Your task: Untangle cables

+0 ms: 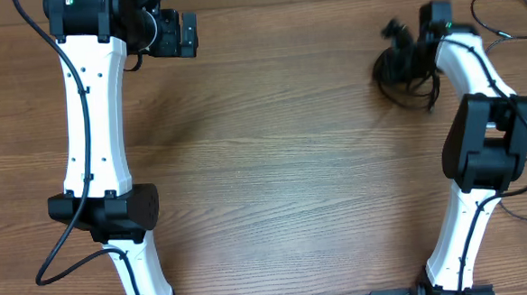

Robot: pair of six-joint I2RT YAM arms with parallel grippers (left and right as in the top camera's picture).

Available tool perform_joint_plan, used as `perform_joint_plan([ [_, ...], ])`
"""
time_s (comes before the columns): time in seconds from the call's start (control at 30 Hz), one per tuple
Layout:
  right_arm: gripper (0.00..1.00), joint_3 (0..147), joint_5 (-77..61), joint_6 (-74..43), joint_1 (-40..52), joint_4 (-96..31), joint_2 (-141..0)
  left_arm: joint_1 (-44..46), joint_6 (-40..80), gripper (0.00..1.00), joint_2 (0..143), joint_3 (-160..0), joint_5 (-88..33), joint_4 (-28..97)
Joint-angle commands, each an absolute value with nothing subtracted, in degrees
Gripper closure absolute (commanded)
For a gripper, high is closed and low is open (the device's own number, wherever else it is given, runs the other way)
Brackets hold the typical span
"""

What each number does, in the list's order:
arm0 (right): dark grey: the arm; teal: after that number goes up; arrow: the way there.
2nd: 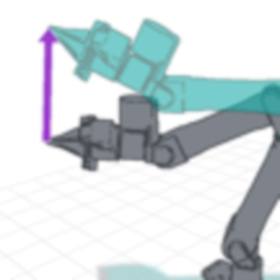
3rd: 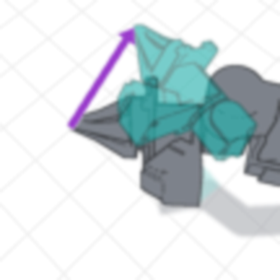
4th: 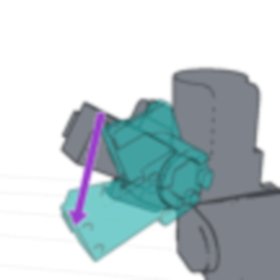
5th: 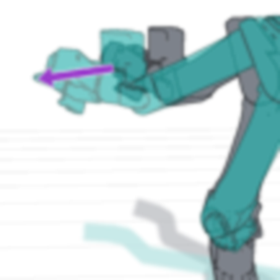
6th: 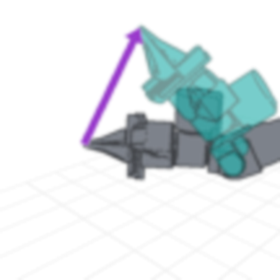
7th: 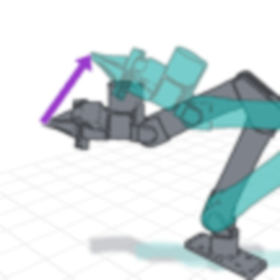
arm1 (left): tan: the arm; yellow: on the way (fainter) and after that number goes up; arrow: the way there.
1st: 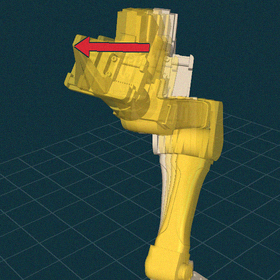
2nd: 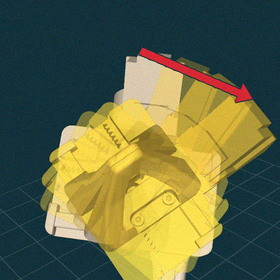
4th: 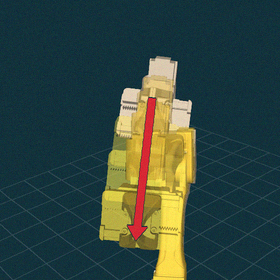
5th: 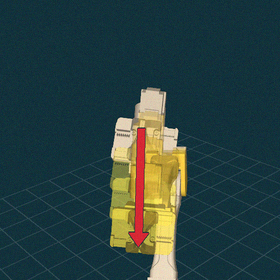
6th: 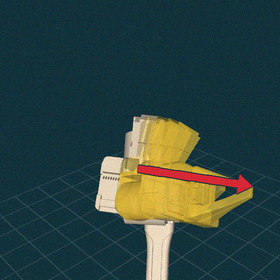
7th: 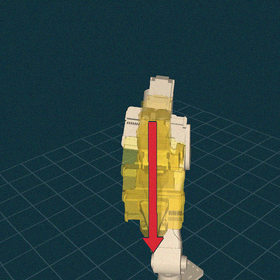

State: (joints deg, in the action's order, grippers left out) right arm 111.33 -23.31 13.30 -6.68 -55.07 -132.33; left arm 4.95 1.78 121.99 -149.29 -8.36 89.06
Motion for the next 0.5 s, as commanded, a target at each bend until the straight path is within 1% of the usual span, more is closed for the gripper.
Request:
perform_joint_plan([
  [0.0,0.96,122.5,-26.0,-11.9,-6.4,-57.7,-122.6,5.3,2.4,0.00,120.6,-150.5,-10.2,89.1],
  [0.07,0.96,129.7,-31.7,-19.6,-6.4,-59.3,-120.2,5.3,2.4,0.00,120.6,-150.5,-10.5,89.2],
  [0.13,0.96,134.6,-34.8,-24.9,-6.5,-59.0,-118.8,5.3,2.4,0.00,120.6,-150.5,-10.5,89.4],
  [0.17,0.96,138.2,-35.7,-28.7,-6.5,-57.9,-118.1,5.3,2.4,0.00,120.6,-150.5,-10.5,89.5],
  [0.23,0.96,142.8,-35.5,-32.4,-6.5,-54.1,-117.3,5.3,2.4,0.00,120.6,-150.5,-10.5,89.6],
  [0.33,0.96,147.2,-33.8,-35.0,-6.6,-43.2,-117.1,5.3,2.4,0.00,120.6,-150.5,-10.5,89.6],
  [0.4,0.96,147.5,-29.5,-34.9,-6.9,-36.8,-117.1,5.3,2.4,0.00,120.6,-150.5,-10.5,89.6],
  [0.47,0.96,147.3,-26.3,-31.9,-7.0,-35.8,-117.3,5.3,2.4,0.00,120.6,-150.5,-10.5,89.8],
])
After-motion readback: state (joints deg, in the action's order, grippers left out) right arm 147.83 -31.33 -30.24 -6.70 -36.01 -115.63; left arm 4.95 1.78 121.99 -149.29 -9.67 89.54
